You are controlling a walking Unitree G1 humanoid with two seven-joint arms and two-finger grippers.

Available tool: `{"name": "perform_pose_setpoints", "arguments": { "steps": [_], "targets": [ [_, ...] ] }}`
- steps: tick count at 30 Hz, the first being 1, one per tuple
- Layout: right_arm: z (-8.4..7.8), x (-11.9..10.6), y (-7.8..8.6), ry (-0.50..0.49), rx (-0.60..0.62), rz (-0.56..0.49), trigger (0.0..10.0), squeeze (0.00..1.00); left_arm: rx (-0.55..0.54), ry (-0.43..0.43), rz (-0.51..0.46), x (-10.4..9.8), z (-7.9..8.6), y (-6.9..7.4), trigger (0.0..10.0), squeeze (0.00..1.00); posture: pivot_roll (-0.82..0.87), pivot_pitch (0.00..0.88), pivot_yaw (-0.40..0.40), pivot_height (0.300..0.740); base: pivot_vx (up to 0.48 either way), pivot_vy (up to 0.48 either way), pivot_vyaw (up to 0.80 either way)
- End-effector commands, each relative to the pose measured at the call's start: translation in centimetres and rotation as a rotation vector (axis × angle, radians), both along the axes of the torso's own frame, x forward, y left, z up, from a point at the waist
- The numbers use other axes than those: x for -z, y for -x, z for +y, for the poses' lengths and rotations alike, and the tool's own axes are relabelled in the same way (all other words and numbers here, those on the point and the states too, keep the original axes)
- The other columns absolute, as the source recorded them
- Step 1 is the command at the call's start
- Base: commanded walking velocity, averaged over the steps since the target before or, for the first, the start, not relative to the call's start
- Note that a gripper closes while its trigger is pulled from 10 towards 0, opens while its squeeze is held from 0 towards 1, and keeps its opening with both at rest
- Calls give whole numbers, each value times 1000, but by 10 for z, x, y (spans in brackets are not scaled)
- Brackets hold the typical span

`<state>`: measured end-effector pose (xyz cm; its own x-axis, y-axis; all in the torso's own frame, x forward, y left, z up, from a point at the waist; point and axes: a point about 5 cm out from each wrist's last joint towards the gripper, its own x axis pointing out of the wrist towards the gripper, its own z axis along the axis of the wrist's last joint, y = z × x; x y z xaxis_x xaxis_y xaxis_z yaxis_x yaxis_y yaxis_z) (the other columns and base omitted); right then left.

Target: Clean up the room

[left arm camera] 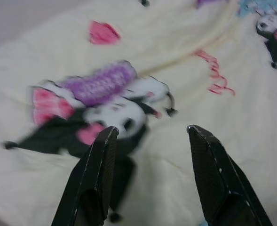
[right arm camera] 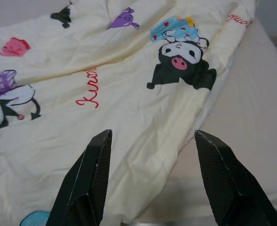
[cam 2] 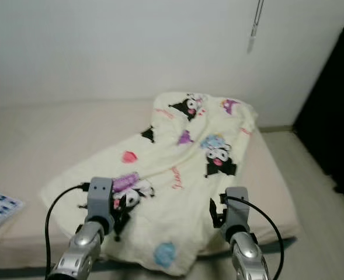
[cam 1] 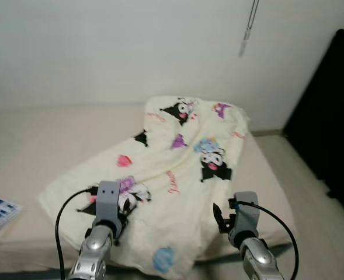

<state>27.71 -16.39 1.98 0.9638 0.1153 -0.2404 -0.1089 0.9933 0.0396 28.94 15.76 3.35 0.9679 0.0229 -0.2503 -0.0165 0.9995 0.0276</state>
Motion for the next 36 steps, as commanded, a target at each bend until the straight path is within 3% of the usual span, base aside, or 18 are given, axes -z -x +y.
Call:
{"name": "perform_pose_setpoints", "arguments": {
  "steps": [1, 27, 36],
  "targets": [
    [-2, 3, 3, 10, 3, 14, 10000, 0, 5, -9, 15, 3, 0, 3, 10000, 0, 28, 123, -3, 740, 0, -450, 0],
    [-3, 3, 3, 8, 11, 16, 10000, 0, 10, -6, 16, 2, -1, 3, 10000, 0, 28, 140, 0, 740, 0, -447, 0],
    [-3, 2, 3, 8, 12, 16, 10000, 0, 7, 8, 19, 0, -1, 2, 10000, 0, 28, 142, -2, 740, 0, 0, 0]
  ]
}}
